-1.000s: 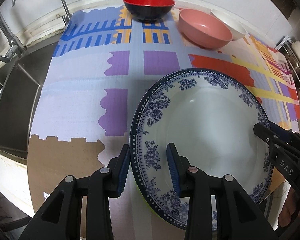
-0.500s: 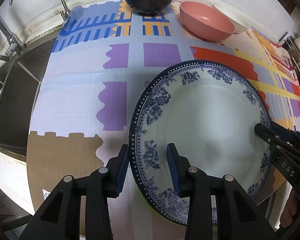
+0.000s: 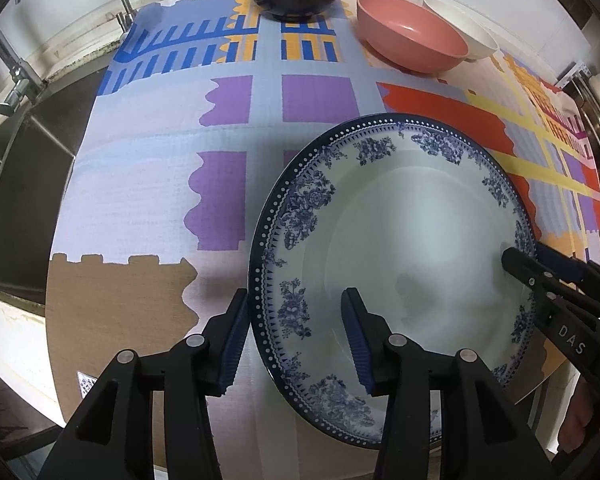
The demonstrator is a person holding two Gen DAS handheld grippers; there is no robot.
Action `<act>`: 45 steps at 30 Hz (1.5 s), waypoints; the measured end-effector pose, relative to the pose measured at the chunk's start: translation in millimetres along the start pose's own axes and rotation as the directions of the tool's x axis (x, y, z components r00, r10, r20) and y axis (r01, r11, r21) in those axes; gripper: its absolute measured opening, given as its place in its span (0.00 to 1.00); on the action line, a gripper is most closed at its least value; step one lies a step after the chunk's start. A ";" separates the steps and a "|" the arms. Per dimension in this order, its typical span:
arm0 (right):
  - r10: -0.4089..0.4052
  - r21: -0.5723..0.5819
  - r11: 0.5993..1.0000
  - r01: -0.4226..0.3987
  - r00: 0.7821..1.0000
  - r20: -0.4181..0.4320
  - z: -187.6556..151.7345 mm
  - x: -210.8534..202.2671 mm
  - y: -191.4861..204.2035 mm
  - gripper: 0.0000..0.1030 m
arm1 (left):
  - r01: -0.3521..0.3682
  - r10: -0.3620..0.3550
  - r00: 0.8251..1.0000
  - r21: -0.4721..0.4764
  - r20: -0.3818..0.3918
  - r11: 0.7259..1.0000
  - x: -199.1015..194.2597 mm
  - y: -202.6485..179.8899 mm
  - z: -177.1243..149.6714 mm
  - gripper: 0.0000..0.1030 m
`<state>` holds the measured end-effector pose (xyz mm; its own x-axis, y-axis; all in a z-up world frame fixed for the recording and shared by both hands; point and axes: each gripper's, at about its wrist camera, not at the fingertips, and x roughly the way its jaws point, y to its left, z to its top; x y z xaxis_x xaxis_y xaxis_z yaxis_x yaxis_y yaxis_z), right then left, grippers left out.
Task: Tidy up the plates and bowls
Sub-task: 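Lower the small plate onto the lime-green plate and open both grippers, then move both grippers to the rim of the pink bowl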
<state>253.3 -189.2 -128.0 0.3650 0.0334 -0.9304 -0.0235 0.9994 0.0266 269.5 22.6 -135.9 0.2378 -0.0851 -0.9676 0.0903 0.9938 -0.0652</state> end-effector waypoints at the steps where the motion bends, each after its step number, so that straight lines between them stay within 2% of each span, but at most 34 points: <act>1: 0.003 0.001 1.000 -0.003 1.000 -0.007 0.6 1.0 -0.4 0.39 | 0.000 0.000 1.000 0.000 -0.001 1.000 -0.1 -0.2 0.2 0.46; 4: 0.007 -0.003 1.000 -0.007 1.000 -0.014 0.8 2.3 -0.4 0.39 | 0.006 -0.006 1.000 0.003 0.004 1.000 -2.0 -1.3 0.8 0.50; 9: 0.019 -0.019 1.000 -0.018 1.000 0.021 2.7 -6.3 1.5 0.47 | -0.015 0.015 0.998 0.011 0.064 1.000 -15.1 -3.2 2.9 0.60; 13: -0.001 -0.025 1.000 0.003 0.998 0.057 6.8 -16.4 1.0 0.49 | -0.031 0.029 0.994 0.018 0.101 0.999 -24.0 -3.8 5.4 0.63; 23: 0.014 -0.018 1.000 -0.012 0.993 0.116 20.3 -32.5 -3.6 0.49 | -0.033 0.025 0.983 0.038 0.180 0.999 -41.1 -9.0 23.1 0.64; 34: -0.031 0.016 0.999 0.028 0.974 0.226 60.8 -43.1 -20.2 0.49 | -0.052 0.027 0.966 0.091 0.257 0.995 -48.0 -21.0 68.6 0.64; 39: -0.006 0.026 1.000 0.000 0.969 0.248 86.1 -43.0 -26.7 0.49 | -0.063 0.026 0.957 0.119 0.290 0.991 -51.5 -27.7 98.8 0.64; 45: 0.022 0.043 0.998 -0.035 0.963 0.270 117.5 -40.8 -32.4 0.49 | -0.047 0.006 0.953 0.126 0.302 0.991 -50.3 -31.4 137.8 0.64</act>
<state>348.6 -221.5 -47.9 0.6024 0.0575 -0.7961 0.0040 0.9972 0.0750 388.0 -14.2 -51.5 0.5195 -0.0965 -0.8490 0.2007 0.9796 0.0114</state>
